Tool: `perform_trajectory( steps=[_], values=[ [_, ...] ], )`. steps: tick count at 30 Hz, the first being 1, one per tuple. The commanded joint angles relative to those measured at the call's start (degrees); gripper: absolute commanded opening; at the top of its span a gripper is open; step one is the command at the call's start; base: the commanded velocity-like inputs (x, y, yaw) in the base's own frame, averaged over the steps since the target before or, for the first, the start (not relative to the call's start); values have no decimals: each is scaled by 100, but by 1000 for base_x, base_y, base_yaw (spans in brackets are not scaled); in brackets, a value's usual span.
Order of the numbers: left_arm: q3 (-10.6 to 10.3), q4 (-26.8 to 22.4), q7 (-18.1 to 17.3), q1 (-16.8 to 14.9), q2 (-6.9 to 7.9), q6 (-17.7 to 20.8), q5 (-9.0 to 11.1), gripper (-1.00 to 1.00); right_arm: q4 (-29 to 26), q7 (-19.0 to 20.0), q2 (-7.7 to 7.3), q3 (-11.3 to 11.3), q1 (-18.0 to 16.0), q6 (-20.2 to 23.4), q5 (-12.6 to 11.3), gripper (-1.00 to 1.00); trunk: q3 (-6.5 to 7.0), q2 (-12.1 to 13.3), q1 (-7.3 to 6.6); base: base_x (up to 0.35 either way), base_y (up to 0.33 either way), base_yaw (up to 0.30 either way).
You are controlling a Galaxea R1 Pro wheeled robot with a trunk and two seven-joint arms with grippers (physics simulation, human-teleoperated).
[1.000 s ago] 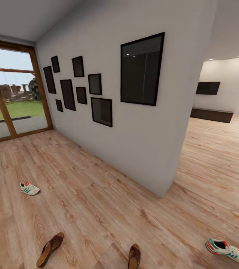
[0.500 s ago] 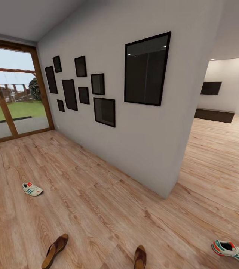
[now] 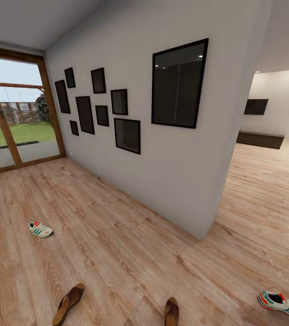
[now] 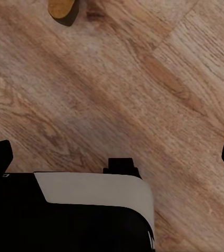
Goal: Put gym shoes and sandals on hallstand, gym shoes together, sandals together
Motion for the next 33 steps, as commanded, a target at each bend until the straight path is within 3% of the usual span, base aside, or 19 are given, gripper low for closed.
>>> perform_trajectory(
  steps=[1,33],
  values=[
    [4,4,1,-3,0,-17,4,100,-1,-4,1,-5,-1,-14,-3,100,-5,-3,0,0,1,0],
    [4,4,1,-3,0,-15,4,100,-1,-7,2,-7,-1,-14,-4,100,-5,-3,0,84,68,-9]
  ],
)
